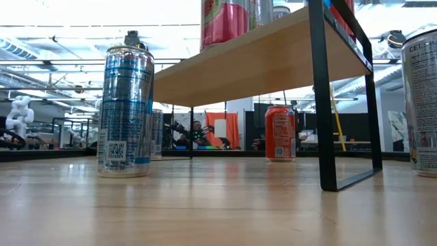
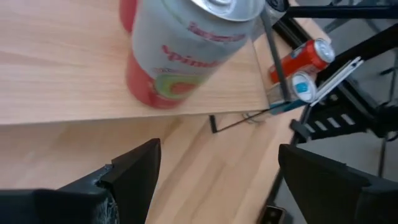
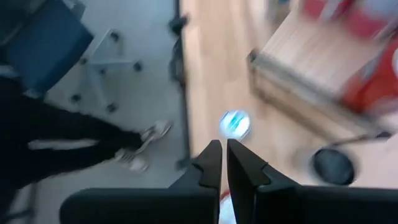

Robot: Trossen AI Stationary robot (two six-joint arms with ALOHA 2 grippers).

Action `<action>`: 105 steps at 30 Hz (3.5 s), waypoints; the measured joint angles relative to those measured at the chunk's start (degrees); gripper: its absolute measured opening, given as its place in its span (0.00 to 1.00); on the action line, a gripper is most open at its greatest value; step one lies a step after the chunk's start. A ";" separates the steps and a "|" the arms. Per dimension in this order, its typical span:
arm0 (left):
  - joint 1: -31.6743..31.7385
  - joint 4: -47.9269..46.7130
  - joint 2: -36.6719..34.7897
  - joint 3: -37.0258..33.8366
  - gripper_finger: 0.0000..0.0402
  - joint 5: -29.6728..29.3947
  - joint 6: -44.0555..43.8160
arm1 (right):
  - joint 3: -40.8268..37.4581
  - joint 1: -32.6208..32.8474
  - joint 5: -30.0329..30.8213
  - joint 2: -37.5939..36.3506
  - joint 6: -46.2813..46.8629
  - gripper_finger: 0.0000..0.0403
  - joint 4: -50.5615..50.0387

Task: Place canned beverage on shelf
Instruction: Put the top red soda can on the shelf aligned with the other red soda can

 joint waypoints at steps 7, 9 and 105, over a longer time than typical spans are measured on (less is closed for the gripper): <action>-0.86 2.46 0.00 0.00 0.82 -1.72 -4.03 | -0.02 -1.99 5.96 -0.90 -4.50 0.01 -0.01; -0.86 3.09 0.00 0.00 0.82 -1.95 -2.91 | -0.02 -3.16 8.48 -1.57 -4.80 0.01 -0.05; 9.70 -6.69 -9.44 0.00 0.82 -8.81 -0.70 | -59.82 -84.21 -34.17 -2.32 -78.40 0.93 51.99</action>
